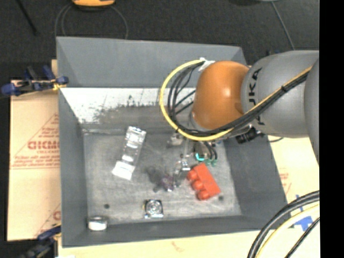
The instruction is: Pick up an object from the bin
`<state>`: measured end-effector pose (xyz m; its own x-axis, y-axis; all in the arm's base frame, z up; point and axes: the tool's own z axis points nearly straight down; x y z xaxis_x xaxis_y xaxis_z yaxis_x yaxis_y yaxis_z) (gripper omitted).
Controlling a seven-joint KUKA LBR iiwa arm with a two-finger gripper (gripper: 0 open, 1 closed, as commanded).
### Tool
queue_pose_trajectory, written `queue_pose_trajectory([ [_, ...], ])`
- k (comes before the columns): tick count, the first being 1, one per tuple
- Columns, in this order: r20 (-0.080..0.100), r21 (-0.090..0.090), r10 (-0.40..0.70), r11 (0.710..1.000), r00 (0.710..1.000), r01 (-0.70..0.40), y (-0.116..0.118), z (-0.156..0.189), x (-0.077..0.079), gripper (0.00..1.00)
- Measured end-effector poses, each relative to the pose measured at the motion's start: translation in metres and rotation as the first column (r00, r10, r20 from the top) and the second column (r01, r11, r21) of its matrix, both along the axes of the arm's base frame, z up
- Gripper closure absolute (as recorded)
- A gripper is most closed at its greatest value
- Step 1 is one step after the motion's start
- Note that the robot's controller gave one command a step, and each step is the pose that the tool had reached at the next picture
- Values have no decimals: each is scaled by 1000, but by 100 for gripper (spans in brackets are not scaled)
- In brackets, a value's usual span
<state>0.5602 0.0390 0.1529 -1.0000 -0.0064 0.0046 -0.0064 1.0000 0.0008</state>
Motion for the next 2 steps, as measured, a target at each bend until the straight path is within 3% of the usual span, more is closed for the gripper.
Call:
queue_pose_trajectory([
  [1, -1, -1, 120, 993, 993, -120, -4, -69, -44, 0],
  [2, 15, -6, 261, 965, 965, -261, 20, -79, -46, 0],
])
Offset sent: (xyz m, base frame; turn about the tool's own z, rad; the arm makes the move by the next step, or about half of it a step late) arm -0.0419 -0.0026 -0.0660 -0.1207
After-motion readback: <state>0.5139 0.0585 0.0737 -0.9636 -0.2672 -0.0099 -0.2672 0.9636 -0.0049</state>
